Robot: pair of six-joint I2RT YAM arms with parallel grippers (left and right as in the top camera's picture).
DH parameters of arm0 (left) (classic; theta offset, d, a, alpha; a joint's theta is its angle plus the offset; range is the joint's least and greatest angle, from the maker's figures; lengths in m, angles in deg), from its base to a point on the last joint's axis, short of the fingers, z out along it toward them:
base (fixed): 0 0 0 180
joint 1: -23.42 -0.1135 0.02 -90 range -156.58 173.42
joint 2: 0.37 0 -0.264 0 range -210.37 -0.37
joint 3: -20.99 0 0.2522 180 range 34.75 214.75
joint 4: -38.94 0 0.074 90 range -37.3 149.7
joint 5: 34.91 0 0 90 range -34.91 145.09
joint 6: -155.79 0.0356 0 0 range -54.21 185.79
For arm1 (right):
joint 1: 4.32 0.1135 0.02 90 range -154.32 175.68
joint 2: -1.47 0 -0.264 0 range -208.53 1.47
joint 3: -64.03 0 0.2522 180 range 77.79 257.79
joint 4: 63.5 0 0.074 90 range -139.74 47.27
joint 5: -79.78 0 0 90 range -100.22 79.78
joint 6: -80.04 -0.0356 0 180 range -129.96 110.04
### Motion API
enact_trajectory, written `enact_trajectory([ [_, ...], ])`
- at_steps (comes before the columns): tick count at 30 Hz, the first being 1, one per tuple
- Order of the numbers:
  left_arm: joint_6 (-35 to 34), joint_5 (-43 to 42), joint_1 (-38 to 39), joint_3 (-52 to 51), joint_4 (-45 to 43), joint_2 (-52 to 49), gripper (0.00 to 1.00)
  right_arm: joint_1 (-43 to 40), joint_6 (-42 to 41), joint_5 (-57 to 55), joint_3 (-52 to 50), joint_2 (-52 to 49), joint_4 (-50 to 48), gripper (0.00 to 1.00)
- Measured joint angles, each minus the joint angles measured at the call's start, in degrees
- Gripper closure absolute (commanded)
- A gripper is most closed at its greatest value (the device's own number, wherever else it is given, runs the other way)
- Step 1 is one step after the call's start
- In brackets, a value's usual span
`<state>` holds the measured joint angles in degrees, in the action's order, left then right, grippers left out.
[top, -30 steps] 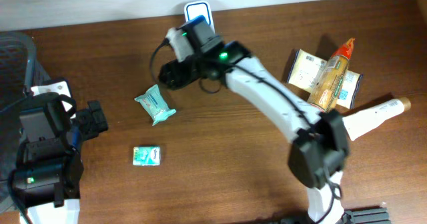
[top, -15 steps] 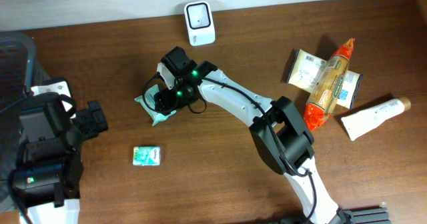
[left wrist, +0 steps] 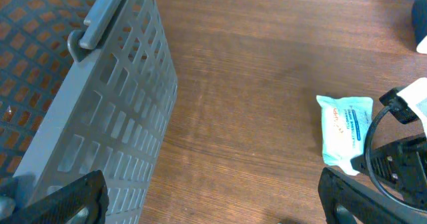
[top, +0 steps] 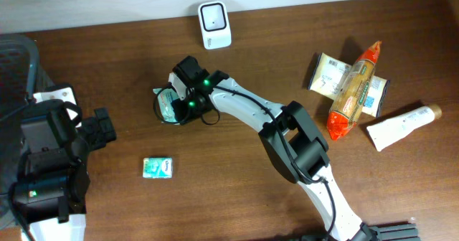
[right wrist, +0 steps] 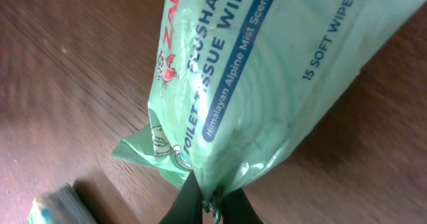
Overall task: Scan the item barcode
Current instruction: 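Reach the right gripper to the light-blue wipes pack and grasp it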
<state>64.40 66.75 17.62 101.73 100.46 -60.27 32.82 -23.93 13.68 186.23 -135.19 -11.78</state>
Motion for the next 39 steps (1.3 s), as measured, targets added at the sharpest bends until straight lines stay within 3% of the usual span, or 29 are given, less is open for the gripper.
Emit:
enact_trajectory([
  [4,0.0,0.0,0.0,0.0,0.0,0.0,0.01,-0.6,1.8,-3.7,0.0,2.8,5.6,0.96],
  [11,0.0,0.0,0.0,0.0,0.0,0.0,0.01,1.1,4.6,-33.8,0.2,14.2,25.8,0.96],
  [17,0.0,0.0,0.0,0.0,0.0,0.0,0.01,3.0,1.5,-50.8,0.2,10.4,43.5,0.96],
  [21,0.0,0.0,0.0,0.0,0.0,0.0,0.01,3.1,0.6,-54.1,0.1,4.2,42.9,0.93],
  [24,0.0,0.0,0.0,0.0,0.0,0.0,0.01,3.7,2.6,-52.1,0.2,3.3,41.6,0.66],
  [29,0.0,0.0,0.0,0.0,0.0,0.0,0.01,8.6,8.7,-50.1,0.1,3.3,36.9,0.48],
  [34,0.0,0.0,0.0,0.0,0.0,0.0,0.01,13.3,12.2,-46.9,0.1,3.3,31.3,0.47],
  [39,0.0,0.0,0.0,0.0,0.0,0.0,0.01,11.3,13.3,-43.2,6.0,3.3,32.6,0.44],
])
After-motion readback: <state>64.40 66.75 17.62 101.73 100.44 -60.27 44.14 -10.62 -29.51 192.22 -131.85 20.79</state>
